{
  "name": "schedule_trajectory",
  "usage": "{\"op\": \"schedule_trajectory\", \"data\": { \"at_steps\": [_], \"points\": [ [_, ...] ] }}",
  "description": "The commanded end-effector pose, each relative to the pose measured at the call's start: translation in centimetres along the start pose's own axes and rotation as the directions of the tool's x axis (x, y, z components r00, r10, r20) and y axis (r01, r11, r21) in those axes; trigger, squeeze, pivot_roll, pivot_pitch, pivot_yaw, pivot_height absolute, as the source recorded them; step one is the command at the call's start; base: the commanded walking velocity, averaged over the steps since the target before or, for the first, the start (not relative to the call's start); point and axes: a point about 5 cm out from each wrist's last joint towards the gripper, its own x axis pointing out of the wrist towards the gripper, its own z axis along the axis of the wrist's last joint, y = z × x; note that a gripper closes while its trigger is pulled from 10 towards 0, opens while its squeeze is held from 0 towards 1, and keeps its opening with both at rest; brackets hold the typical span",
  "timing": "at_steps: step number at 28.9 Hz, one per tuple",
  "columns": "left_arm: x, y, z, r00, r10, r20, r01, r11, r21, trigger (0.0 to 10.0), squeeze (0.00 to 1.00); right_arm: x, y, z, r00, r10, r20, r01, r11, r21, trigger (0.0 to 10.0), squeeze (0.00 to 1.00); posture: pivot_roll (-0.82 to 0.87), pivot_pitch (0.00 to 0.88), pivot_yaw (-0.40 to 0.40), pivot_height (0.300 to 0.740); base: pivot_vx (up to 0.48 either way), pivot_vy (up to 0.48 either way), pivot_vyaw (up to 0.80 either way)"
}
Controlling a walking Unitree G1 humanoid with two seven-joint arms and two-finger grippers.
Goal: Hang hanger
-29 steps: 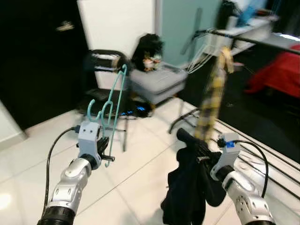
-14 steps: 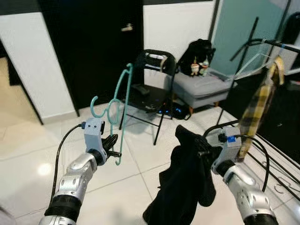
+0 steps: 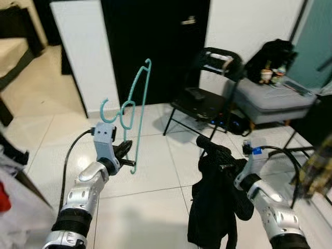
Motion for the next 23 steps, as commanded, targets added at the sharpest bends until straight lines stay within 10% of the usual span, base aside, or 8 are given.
{"op": "schedule_trajectory", "data": {
  "at_steps": [1,14,18,23],
  "points": [
    [-0.1,0.2,-0.1,1.0,-0.002,0.0,0.002,1.0,-0.002,10.0,0.0,0.2,0.2,0.6,1.0,0.014,0.022,-0.014,1.0,-0.009,10.0,0.0,-0.07,0.0,-0.01,0.74,0.0,0.0,0.79],
    [0.0,0.0,0.1,1.0,-0.023,0.014,0.023,1.0,-0.015,10.0,0.0,0.0,-0.1,0.7,1.0,0.008,0.024,-0.007,1.0,-0.015,10.0,0.0,-0.08,0.0,-0.008,0.74,0.0,0.0,0.79],
    [0.1,-2.0,-0.6,0.992,-0.124,-0.037,0.127,0.989,0.072,10.0,0.0,-0.1,-0.3,0.8,1.0,0.008,0.022,-0.007,1.0,-0.023,10.0,0.0,-0.09,0.0,-0.003,0.74,0.0,0.0,0.79],
    [-0.4,-2.9,-1.3,0.98,-0.182,-0.077,0.183,0.983,-0.005,10.0,0.0,-0.3,-0.3,0.8,1.0,0.007,0.022,-0.006,1.0,-0.026,10.0,0.0,-0.09,0.0,0.0,0.74,0.0,0.0,0.79]
  ]
}}
